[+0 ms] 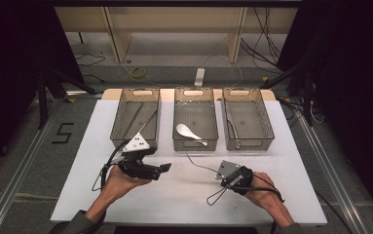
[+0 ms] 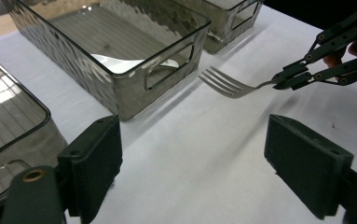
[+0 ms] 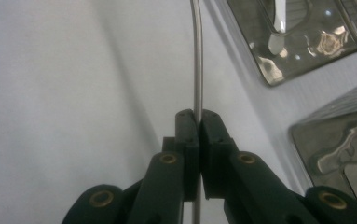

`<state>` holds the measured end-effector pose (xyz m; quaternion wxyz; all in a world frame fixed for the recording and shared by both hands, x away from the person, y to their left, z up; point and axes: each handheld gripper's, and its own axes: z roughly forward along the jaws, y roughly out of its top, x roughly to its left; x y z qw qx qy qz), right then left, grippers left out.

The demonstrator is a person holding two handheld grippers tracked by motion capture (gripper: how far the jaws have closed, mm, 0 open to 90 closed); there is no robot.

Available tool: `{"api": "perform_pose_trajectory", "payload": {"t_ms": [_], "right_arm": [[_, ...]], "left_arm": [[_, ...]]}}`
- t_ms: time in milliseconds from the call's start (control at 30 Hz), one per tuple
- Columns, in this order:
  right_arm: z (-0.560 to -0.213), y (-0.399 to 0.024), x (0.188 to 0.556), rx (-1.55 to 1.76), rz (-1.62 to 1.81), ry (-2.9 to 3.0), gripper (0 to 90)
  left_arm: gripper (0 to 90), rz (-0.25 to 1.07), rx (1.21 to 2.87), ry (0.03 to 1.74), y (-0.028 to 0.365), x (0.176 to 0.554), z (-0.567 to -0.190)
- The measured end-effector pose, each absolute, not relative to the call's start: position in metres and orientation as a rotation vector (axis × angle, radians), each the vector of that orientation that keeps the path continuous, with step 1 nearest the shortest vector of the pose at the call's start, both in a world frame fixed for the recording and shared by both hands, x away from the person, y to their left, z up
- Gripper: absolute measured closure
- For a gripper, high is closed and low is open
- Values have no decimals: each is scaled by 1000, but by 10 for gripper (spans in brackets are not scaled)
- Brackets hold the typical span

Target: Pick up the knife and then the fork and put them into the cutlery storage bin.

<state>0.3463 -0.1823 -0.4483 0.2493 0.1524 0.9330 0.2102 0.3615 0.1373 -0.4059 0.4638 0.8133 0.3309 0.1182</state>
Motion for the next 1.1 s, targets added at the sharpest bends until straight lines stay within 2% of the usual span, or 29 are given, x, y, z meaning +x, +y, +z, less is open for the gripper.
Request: {"api": "perform_pose_trajectory", "payload": {"t_ms": [300,1100], "right_arm": [[-444,-194,351,526,642,2511,876],[-423,-218,361,741,805,2467,876]], "left_arm": [[167,328,1917,807,155,357,-406],[157,383,1846,827,179,343,-408]]}}
